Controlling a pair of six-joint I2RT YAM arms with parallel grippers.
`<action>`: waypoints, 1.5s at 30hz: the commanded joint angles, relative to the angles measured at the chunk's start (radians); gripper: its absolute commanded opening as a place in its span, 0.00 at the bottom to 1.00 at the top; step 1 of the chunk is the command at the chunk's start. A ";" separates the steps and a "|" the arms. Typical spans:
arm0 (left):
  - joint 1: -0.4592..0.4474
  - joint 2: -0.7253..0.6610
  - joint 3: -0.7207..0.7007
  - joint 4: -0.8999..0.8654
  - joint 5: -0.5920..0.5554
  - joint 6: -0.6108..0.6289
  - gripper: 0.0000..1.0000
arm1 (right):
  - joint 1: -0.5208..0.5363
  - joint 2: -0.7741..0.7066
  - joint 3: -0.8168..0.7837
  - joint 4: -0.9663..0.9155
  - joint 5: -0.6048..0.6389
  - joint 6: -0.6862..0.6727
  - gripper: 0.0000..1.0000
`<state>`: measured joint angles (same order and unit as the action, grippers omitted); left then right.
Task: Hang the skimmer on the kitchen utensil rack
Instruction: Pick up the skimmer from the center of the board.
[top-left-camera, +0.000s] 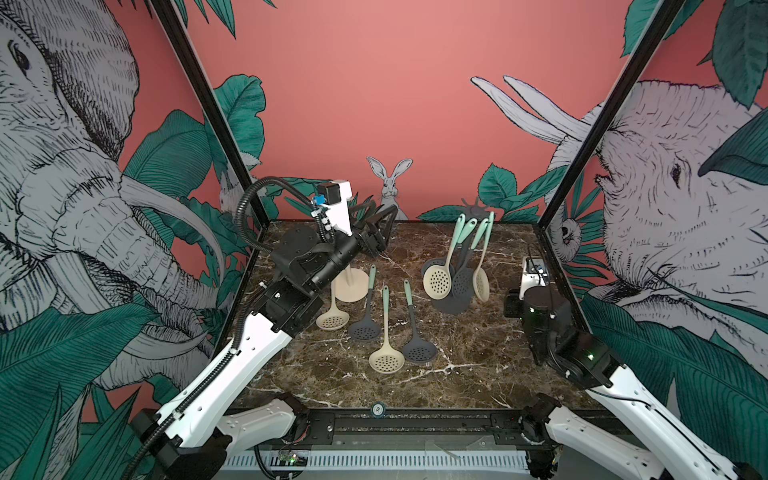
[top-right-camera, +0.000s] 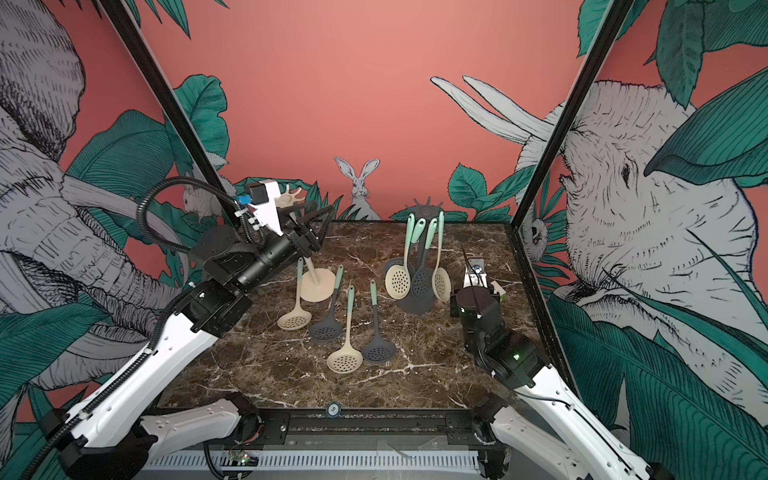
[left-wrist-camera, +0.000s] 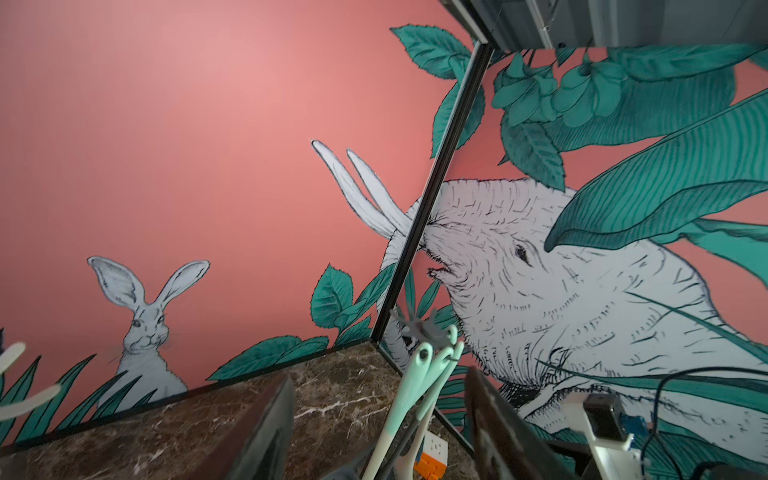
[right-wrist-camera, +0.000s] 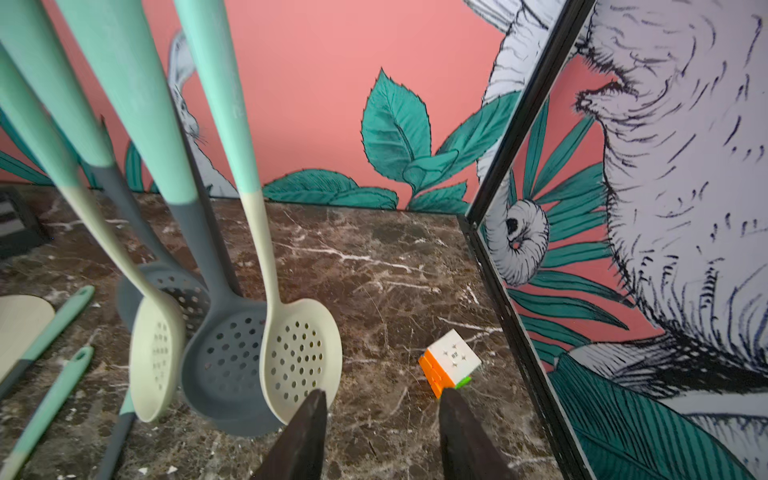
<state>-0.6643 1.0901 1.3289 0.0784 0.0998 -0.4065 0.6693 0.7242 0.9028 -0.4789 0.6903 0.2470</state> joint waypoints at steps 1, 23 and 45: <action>0.006 -0.062 0.076 -0.103 0.023 -0.060 0.67 | -0.002 -0.022 0.047 -0.013 -0.070 0.034 0.44; 0.008 -0.523 -0.493 -0.693 -0.317 -0.562 0.63 | -0.001 0.193 0.188 0.077 -0.448 0.039 0.43; 0.156 -0.649 -1.013 -0.520 -0.315 -0.969 0.59 | 0.000 0.309 0.209 0.124 -0.547 0.046 0.43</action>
<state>-0.5270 0.4259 0.3477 -0.4648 -0.1955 -1.3224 0.6685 1.0306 1.1168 -0.3969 0.1482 0.2852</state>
